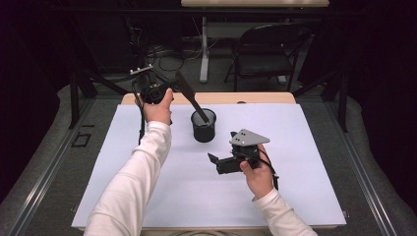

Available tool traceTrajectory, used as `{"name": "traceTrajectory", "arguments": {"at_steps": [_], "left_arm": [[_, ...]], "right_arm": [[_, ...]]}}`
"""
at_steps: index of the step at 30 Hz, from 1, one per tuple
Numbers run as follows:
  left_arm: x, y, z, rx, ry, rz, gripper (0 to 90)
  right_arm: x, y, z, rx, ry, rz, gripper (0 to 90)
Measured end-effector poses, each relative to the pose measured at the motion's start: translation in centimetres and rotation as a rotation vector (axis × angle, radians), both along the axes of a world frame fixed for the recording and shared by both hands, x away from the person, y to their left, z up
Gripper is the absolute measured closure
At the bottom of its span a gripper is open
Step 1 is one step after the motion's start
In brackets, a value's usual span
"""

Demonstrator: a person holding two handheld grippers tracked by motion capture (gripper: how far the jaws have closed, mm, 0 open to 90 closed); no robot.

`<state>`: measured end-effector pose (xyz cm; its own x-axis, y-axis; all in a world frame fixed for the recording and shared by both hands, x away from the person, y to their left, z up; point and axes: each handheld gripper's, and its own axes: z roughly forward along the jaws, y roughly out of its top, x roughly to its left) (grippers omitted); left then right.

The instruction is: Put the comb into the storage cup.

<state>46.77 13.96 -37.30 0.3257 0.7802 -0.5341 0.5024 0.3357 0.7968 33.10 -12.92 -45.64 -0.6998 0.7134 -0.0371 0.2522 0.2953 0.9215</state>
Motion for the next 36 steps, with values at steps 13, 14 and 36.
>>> {"name": "traceTrajectory", "arguments": {"at_steps": [13, 14, 36], "left_arm": [[0.3, -0.5, -0.7, 0.011, 0.016, -0.002, 84.7], [0.3, -0.6, -0.8, 0.014, 0.017, -0.002, 84.7], [0.9, -1.4, -2.9, 0.026, 0.057, -0.008, 84.7]], "right_arm": [[0.0, -0.1, 0.0, 0.002, 0.001, 0.000, 0.0], [0.0, -0.1, 0.0, 0.002, 0.000, 0.000, 0.0], [0.0, 0.0, 0.0, -0.002, 0.000, 0.005, 0.0]]}}
